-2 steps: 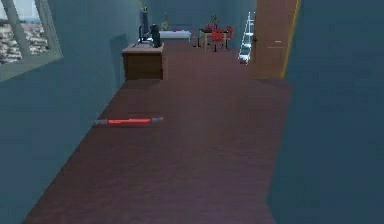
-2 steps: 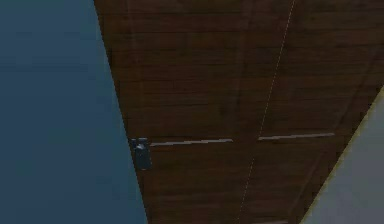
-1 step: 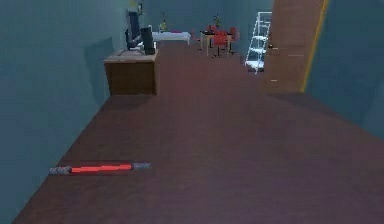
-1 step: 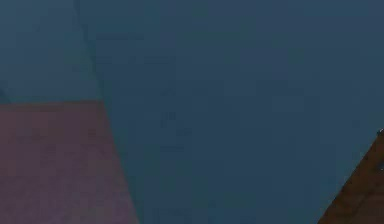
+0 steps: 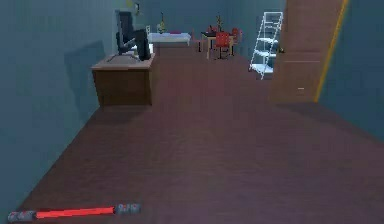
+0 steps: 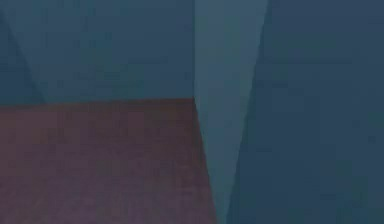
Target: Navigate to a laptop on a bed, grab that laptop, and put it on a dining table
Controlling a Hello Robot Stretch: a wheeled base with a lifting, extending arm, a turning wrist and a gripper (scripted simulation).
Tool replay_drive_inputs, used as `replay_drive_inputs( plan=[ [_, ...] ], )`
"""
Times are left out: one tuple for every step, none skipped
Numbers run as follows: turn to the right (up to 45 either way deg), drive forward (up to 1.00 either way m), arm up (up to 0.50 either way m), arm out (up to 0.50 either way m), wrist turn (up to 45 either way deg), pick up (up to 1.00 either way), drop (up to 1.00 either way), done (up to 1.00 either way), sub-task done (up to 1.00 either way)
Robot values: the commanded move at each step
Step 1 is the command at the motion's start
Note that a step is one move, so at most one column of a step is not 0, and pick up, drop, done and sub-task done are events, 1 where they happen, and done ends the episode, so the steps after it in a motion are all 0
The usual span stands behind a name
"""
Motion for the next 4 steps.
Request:
replay_drive_inputs(
  plan=[
    [15.0,0.00,0.00,0.00,0.0,0.00,0.00,0.00,0.00],
    [0.0,0.90,0.00,0.00,0.0,0.00,0.00,0.00,0.00],
    [-3.0,0.00,0.00,0.00,0.0,0.00,0.00,0.00,0.00],
    [0.0,1.00,0.00,0.00,0.0,0.00,0.00,0.00,0.00]
  ],
)
